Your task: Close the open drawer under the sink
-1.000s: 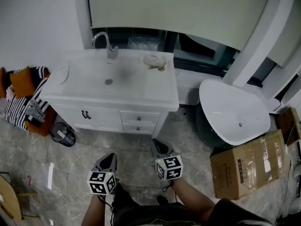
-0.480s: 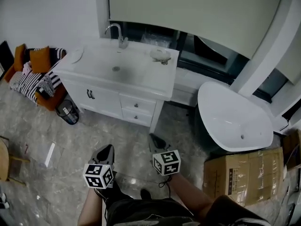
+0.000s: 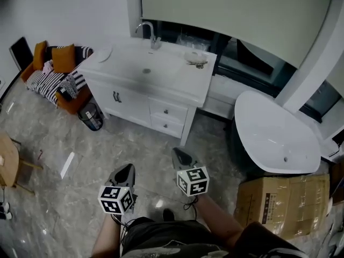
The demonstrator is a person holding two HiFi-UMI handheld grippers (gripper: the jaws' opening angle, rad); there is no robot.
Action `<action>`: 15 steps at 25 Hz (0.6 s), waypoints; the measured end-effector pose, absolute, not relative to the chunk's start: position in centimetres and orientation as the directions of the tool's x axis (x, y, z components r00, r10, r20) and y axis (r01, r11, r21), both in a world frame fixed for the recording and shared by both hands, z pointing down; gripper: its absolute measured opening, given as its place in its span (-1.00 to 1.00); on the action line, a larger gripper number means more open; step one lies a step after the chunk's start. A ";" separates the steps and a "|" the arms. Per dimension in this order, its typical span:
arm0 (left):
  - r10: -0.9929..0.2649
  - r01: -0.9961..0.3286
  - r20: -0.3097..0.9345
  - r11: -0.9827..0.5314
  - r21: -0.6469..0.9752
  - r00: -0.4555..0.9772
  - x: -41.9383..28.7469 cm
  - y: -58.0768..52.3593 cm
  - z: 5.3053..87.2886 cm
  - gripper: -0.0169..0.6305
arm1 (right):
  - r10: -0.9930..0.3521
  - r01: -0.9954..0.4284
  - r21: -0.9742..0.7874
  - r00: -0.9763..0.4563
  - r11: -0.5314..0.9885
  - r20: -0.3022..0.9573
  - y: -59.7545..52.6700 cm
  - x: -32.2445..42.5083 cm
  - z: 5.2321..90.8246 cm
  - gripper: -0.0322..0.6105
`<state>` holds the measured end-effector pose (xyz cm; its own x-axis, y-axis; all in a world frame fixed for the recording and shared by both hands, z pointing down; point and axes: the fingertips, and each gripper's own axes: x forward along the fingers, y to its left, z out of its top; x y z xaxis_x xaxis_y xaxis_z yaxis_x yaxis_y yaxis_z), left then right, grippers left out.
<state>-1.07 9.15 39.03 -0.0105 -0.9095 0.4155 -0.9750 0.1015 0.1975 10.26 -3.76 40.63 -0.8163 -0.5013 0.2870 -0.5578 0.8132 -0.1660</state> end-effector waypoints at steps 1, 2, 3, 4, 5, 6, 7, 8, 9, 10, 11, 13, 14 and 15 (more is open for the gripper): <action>-0.912 -0.972 0.411 0.108 0.208 -0.014 -0.9 9.4 38.9 -0.90 | -0.490 -0.549 -0.170 -0.822 0.818 0.291 -3.4 10.2 40.8 -0.79; -0.914 -0.971 0.406 0.110 0.214 -0.014 -0.7 9.7 38.8 -0.90 | -0.483 -0.544 -0.177 -0.824 0.820 0.295 -3.0 10.3 41.0 -0.79; -0.915 -0.972 0.404 0.107 0.211 -0.013 -0.4 10.1 38.6 -0.90 | -0.480 -0.543 -0.185 -0.825 0.819 0.299 -2.7 10.4 41.2 -0.79; -0.915 -0.974 0.404 0.103 0.203 -0.013 -0.3 10.5 38.4 -0.90 | -0.479 -0.544 -0.190 -0.824 0.817 0.301 -2.4 10.4 41.2 -0.79; -0.915 -0.976 0.403 0.100 0.194 -0.014 -0.3 10.9 38.3 -0.90 | -0.480 -0.545 -0.190 -0.824 0.816 0.302 -2.1 10.3 41.2 -0.79; -0.916 -0.977 0.401 0.100 0.189 -0.017 -0.4 11.3 38.0 -0.90 | -0.481 -0.546 -0.186 -0.823 0.817 0.302 -1.8 10.2 41.1 -0.79; -0.918 -0.977 0.397 0.104 0.187 -0.021 -0.6 11.8 37.7 -0.90 | -0.481 -0.545 -0.180 -0.823 0.819 0.302 -1.5 10.0 40.8 -0.79; -0.920 -0.976 0.391 0.109 0.189 -0.027 -0.8 12.3 37.4 -0.90 | -0.480 -0.542 -0.175 -0.824 0.822 0.301 -1.0 9.8 40.5 -0.79; -0.922 -0.975 0.385 0.113 0.190 -0.032 -1.1 12.8 37.1 -0.90 | -0.477 -0.539 -0.172 -0.826 0.825 0.300 -0.4 9.5 40.2 -0.79; -0.924 -0.975 0.380 0.116 0.188 -0.037 -1.3 13.5 36.7 -0.90 | -0.474 -0.535 -0.170 -0.828 0.827 0.300 0.3 9.3 40.0 -0.79; -0.926 -0.976 0.376 0.118 0.185 -0.041 -1.4 14.3 36.5 -0.90 | -0.473 -0.533 -0.166 -0.829 0.830 0.298 1.1 9.2 39.9 -0.79; -0.928 -0.976 0.370 0.123 0.177 -0.050 -1.8 16.1 36.3 -0.90 | -0.472 -0.530 -0.159 -0.831 0.833 0.294 2.9 8.8 39.8 -0.79; -0.929 -0.976 0.367 0.126 0.175 -0.055 -2.1 17.0 36.2 -0.90 | -0.471 -0.527 -0.157 -0.832 0.835 0.293 3.8 8.6 39.7 -0.79; -0.929 -0.976 0.365 0.131 0.172 -0.060 -2.4 17.9 36.1 -0.90 | -0.469 -0.525 -0.154 -0.834 0.837 0.291 4.8 8.4 39.7 -0.79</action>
